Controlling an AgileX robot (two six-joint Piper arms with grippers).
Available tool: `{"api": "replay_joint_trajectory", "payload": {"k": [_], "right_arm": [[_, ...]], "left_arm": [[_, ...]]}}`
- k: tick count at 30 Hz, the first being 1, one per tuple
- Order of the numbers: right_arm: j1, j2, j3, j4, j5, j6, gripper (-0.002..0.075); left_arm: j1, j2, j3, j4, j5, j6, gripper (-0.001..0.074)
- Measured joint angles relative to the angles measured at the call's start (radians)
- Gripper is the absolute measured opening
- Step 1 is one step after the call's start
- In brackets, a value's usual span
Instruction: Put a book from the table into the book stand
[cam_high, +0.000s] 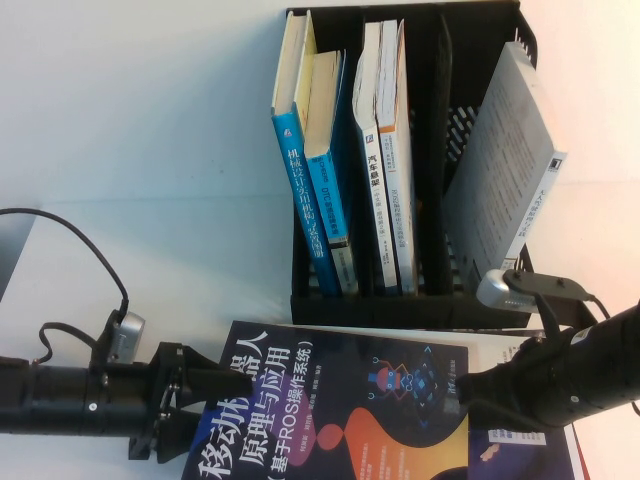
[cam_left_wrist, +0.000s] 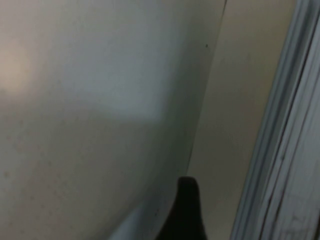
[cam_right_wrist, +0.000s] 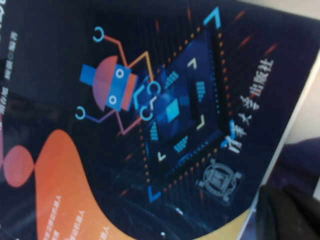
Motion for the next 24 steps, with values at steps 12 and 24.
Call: {"api": "replay_joint_trajectory", "payload": {"k": [12,24], "right_arm": [[0.0,0.0,0.0,0.0,0.002,-0.017,-0.0003],[0.0,-0.044,0.0,-0.014,0.022,-0.063,-0.0003]], "left_arm": [[0.0,0.004,-0.02,-0.003,0.012,0.017,0.0419],[0.002,0.004,-0.033,0.027,0.027,0.041,0.0121]]}}
